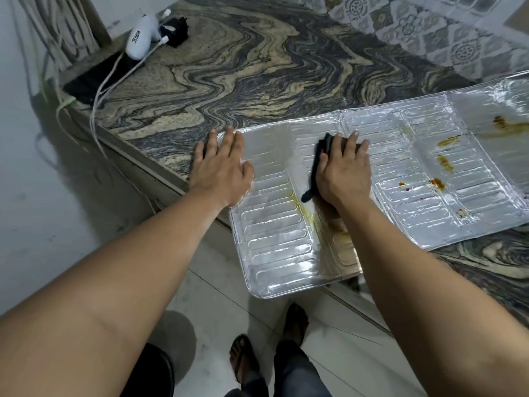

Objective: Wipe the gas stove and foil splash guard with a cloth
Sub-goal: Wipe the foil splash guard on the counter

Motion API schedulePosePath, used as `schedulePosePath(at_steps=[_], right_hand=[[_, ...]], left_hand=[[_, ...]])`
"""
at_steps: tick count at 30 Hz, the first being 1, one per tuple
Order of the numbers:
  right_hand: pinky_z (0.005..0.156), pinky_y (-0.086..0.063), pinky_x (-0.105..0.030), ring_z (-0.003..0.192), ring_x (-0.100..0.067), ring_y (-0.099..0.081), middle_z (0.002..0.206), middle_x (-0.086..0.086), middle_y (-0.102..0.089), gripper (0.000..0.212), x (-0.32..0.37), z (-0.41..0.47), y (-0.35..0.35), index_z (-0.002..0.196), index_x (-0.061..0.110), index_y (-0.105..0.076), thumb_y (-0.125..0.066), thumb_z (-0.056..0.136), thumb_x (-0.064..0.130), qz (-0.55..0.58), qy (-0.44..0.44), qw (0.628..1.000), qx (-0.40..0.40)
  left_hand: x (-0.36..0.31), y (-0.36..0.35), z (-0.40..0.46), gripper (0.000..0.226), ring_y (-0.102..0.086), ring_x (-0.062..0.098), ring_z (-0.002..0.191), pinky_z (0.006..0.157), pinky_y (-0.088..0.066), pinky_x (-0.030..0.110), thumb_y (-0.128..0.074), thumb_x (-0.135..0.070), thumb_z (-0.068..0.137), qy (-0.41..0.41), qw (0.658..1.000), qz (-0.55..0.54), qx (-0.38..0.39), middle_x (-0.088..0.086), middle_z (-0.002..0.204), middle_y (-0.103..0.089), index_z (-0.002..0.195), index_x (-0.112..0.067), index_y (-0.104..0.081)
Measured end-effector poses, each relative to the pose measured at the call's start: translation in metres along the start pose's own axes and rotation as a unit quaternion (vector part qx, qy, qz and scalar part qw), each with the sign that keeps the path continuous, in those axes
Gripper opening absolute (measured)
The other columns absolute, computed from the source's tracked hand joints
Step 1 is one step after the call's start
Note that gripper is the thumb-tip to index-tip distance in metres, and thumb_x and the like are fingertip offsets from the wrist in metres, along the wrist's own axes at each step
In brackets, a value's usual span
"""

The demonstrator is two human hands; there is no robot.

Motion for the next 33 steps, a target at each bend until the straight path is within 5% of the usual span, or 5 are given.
schedulePosePath(at_steps=[10,20,28,33], right_hand=[[0.116,-0.021,-0.047,0.145,-0.043,-0.021,0.158,-0.021,-0.026,0.064,0.109,-0.064,-0.011,0.15,0.011,-0.033,-0.024,0.094,0.04,0.033,0.182,0.983,0.02],[0.117,-0.018,-0.048,0.148,-0.034,-0.018,0.161,-0.011,-0.023,0.06,0.089,-0.117,-0.007,0.154,0.017,-0.027,-0.028,0.097,0.036,0.022,0.309,0.95,0.048],[0.12,-0.007,-0.051,0.15,-0.032,-0.011,0.164,-0.004,-0.012,0.061,0.02,-0.099,0.003,0.156,0.025,-0.018,-0.018,0.098,0.042,-0.009,0.262,0.962,0.071],[0.118,-0.007,-0.056,0.15,-0.034,-0.009,0.164,-0.007,-0.009,0.065,-0.048,-0.072,0.01,0.156,0.026,-0.014,-0.014,0.093,0.044,-0.023,0.145,0.987,0.065]], left_hand=[[0.003,-0.001,0.002,0.069,0.006,0.026,0.154,0.124,-0.001,0.049,-0.013,-0.046,0.097,0.007,1.0,0.01,0.01,-0.002,0.168,0.008,0.16,-0.02,0.001],[0.004,-0.001,0.001,0.065,0.005,0.028,0.154,0.123,-0.003,0.051,-0.014,-0.046,0.101,-0.016,1.0,0.006,0.013,0.0,0.168,0.007,0.159,-0.019,0.0],[0.005,-0.002,0.002,0.066,0.005,0.03,0.154,0.124,-0.003,0.051,-0.012,-0.048,0.101,-0.018,1.0,0.013,0.011,0.002,0.168,0.005,0.159,-0.019,0.0],[0.005,-0.001,0.002,0.066,0.005,0.03,0.154,0.124,-0.003,0.051,-0.011,-0.048,0.101,-0.018,1.0,0.014,0.008,0.002,0.168,0.005,0.159,-0.019,0.0]])
Point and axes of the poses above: each hand's wrist, its own z-axis towards the middle knuckle, its own y-axis out of the back of the hand, x = y × z, the point moved 8 cm from there along z, towards the middle knuckle
